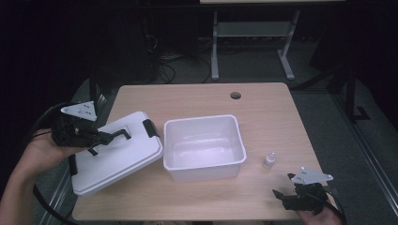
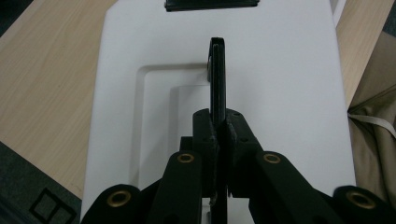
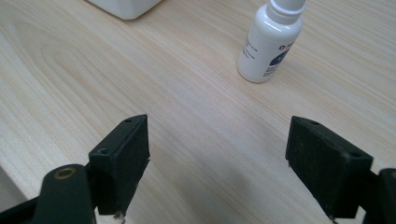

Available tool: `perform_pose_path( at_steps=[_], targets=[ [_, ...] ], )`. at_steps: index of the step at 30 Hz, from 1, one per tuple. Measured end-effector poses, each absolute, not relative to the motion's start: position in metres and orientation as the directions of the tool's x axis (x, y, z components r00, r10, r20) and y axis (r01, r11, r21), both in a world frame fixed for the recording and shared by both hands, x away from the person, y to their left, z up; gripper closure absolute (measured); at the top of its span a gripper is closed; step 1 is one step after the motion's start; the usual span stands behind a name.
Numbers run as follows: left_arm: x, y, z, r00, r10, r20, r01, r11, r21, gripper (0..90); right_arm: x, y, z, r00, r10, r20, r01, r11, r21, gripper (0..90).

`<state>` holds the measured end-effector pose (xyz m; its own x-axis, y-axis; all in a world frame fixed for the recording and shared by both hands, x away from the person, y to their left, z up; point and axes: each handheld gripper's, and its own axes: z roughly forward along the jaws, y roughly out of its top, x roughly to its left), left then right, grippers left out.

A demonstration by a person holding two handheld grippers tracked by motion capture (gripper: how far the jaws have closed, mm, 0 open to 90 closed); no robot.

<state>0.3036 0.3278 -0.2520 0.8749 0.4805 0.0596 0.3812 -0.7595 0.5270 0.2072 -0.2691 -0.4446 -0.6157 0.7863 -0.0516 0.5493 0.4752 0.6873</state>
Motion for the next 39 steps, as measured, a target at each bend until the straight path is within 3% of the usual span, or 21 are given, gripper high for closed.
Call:
perform_pose_path(
  at_steps=[22, 39],
  targets=[
    [0.299, 0.357, -0.286, 0.853, 0.522, 0.014, 0.437, -0.728, 0.528, 84.3, 0.207, -0.267, -0.446, -0.611, 0.790, -0.051, 0.556, 0.473, 0.684, 21.0],
    [0.305, 0.354, -0.323, 0.852, 0.524, 0.011, 0.448, -0.739, 0.503, 84.3, 0.207, -0.266, -0.447, -0.612, 0.789, -0.051, 0.557, 0.477, 0.680, 20.9]
  ],
)
